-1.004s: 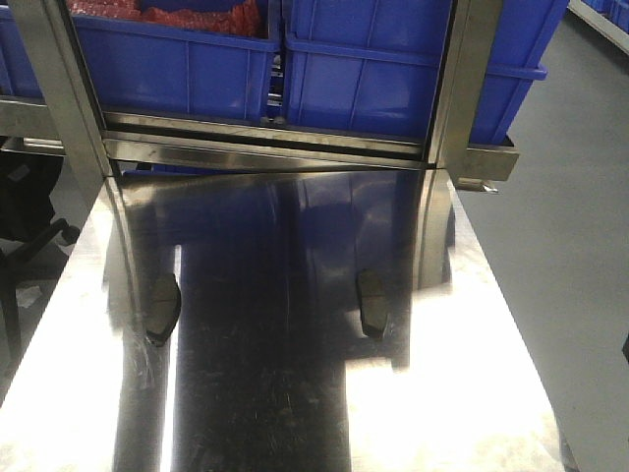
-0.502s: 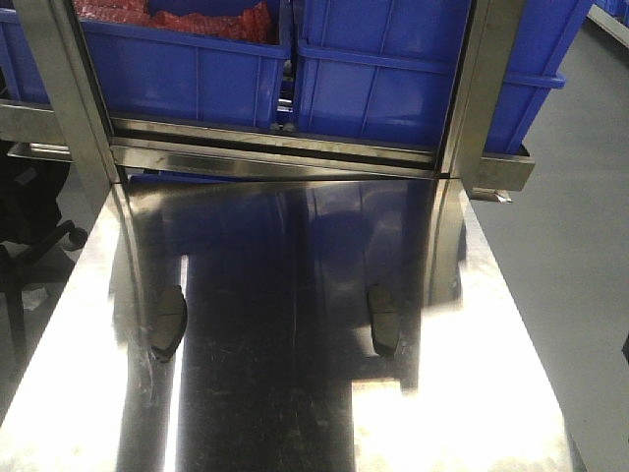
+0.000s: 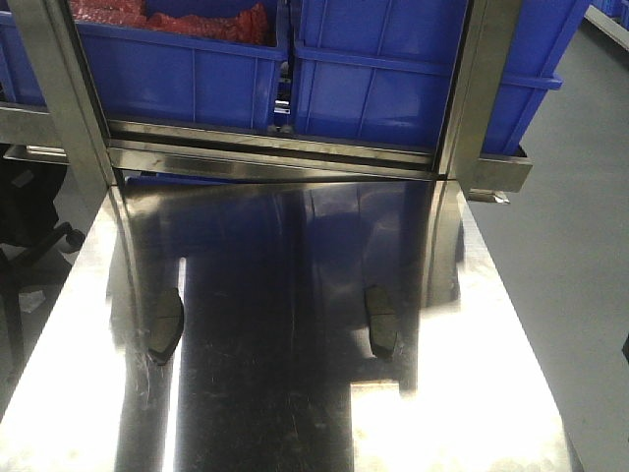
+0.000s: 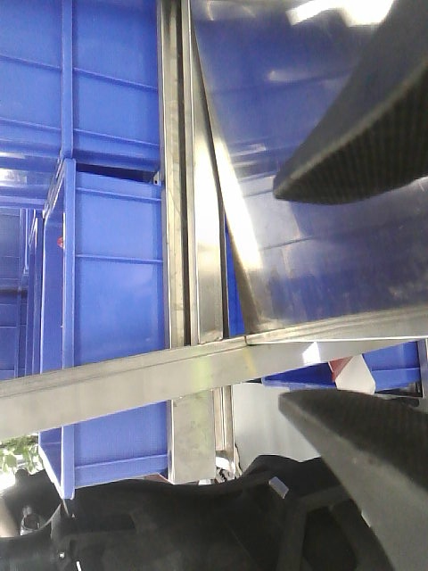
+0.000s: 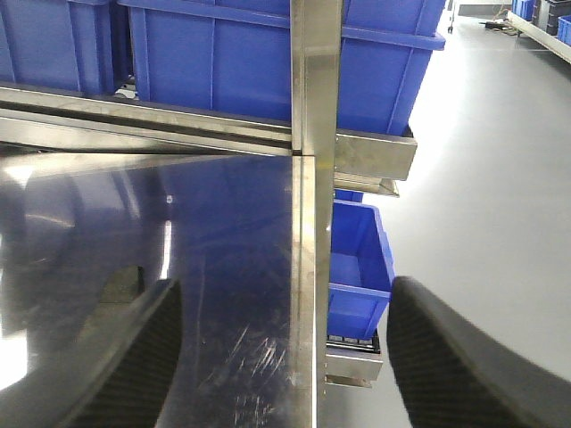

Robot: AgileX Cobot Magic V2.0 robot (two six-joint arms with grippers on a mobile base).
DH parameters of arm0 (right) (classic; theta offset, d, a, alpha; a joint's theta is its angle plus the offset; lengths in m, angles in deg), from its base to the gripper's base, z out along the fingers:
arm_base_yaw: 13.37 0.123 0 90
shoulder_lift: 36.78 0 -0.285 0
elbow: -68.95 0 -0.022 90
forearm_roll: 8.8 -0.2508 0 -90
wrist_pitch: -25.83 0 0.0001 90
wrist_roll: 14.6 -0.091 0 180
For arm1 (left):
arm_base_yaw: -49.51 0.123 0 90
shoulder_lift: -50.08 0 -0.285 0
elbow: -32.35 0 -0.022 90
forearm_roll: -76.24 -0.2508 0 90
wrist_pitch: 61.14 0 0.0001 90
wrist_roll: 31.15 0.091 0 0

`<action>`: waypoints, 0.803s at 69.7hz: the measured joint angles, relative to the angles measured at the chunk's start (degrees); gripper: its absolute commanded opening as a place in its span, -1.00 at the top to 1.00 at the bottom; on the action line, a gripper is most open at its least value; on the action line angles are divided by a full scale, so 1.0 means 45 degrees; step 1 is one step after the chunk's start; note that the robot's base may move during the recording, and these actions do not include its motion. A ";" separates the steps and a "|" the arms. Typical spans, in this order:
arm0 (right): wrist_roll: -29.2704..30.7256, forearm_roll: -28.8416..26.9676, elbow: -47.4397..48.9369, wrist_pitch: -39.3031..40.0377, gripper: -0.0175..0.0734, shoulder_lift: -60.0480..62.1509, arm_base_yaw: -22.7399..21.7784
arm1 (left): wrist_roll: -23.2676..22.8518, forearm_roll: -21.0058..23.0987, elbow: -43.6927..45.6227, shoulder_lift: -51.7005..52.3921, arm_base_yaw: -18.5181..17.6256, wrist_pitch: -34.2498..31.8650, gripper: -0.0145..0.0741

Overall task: Move and align brake pads A on conveyor
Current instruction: 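Stop at the steel table facing the two dark brake pads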

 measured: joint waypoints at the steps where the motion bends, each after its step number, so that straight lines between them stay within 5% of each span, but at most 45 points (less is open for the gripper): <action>1: 0.0000 0.0000 0.0000 0.0000 -0.42 0.0000 0.0000 | 0.0000 0.0000 0.0000 0.0000 0.0000 0.0000 -0.34; 56: 0.0000 0.0000 0.0000 0.0000 -0.42 0.0000 0.0000 | 0.0011 0.0000 0.0000 0.0000 0.0000 0.0000 -0.34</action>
